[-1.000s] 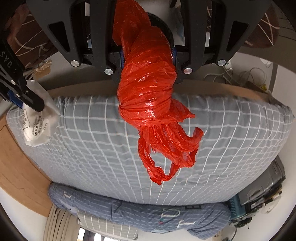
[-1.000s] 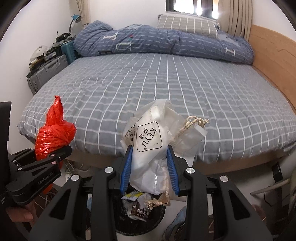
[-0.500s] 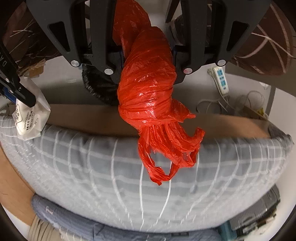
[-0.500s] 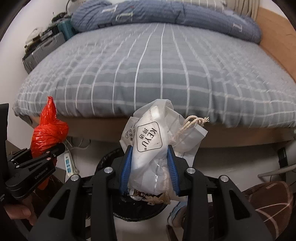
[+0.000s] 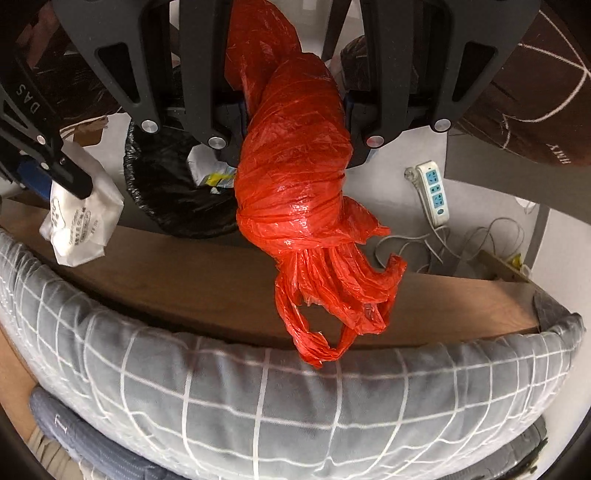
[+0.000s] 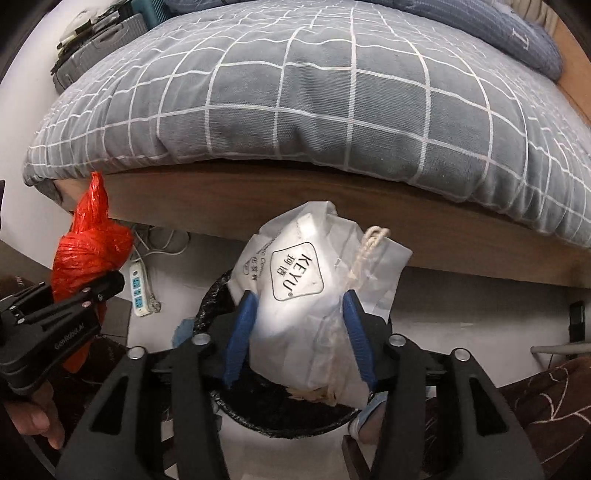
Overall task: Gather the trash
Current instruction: 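Open the right tool dropping the white mask packet into the bin, then open the left tool dropping the red bag into the bin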
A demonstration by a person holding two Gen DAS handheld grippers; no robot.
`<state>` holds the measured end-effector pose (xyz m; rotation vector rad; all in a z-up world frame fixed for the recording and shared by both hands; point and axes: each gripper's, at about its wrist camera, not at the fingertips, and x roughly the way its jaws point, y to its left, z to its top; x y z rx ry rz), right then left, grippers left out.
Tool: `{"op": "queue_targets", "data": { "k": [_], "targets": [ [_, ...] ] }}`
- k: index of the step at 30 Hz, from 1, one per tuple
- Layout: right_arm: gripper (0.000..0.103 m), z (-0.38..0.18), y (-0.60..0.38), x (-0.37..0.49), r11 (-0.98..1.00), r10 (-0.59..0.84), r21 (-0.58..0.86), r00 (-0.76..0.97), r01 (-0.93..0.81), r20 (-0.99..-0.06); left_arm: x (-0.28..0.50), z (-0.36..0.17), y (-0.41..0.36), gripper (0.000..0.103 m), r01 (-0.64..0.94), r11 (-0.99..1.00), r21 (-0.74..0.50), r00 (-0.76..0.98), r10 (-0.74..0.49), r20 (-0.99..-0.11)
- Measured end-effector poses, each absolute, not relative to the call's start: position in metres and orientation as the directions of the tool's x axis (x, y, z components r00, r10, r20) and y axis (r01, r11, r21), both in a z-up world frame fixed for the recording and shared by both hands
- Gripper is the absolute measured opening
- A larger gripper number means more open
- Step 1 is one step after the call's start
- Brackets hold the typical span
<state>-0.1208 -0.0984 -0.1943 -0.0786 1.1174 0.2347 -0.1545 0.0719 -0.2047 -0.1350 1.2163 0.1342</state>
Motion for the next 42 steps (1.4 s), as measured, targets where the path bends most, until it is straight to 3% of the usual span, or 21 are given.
{"op": "queue_targets", "data": {
  "k": [5,11,18,28,30,32,35,40,42],
  "targets": [
    [0.073,-0.199,-0.112,-0.12,0.975,0.148,0.06,0.428,-0.212,-0.892,-0.149,-0.213,0.057,0.033,-0.137,0.99,-0.036,0.322,0.01,-0.947],
    [0.09,-0.196,-0.158,-0.115,0.986,0.117,0.048,0.468,-0.157,-0.876,-0.14,-0.228,0.021,0.033,-0.059,0.997,-0.048,0.288,-0.029,-0.957],
    [0.095,-0.201,-0.2,-0.12,0.995,0.056,0.01,0.494,-0.097,-0.868,-0.127,-0.24,-0.027,0.033,0.027,0.997,-0.066,0.257,-0.071,-0.964],
    [0.095,-0.205,-0.229,-0.126,0.999,0.019,0.0,0.493,-0.038,-0.87,-0.122,-0.243,-0.058,0.037,0.082,0.994,-0.073,0.282,-0.093,-0.955],
    [0.095,-0.203,-0.226,-0.126,0.999,0.016,-0.004,0.495,-0.038,-0.868,-0.124,-0.241,-0.058,0.047,0.082,0.995,-0.053,0.296,-0.075,-0.952],
    [0.095,-0.201,-0.225,-0.126,0.999,0.015,-0.005,0.497,-0.04,-0.867,-0.124,-0.239,-0.057,0.068,0.068,0.997,-0.044,0.318,-0.063,-0.946],
    [0.095,-0.19,-0.222,-0.127,0.999,0.016,-0.005,0.498,-0.041,-0.867,-0.123,-0.231,-0.05,0.081,0.052,0.998,-0.032,0.348,-0.048,-0.936],
    [0.095,-0.16,-0.213,-0.126,0.998,0.03,-0.006,0.533,-0.066,-0.846,-0.125,-0.2,-0.035,0.097,0.024,1.0,-0.003,0.423,-0.013,-0.906],
    [0.095,-0.143,-0.211,-0.127,0.997,0.043,0.004,0.56,-0.071,-0.827,-0.127,-0.181,-0.03,0.097,0.017,1.0,-0.005,0.464,-0.012,-0.886]
  ]
}}
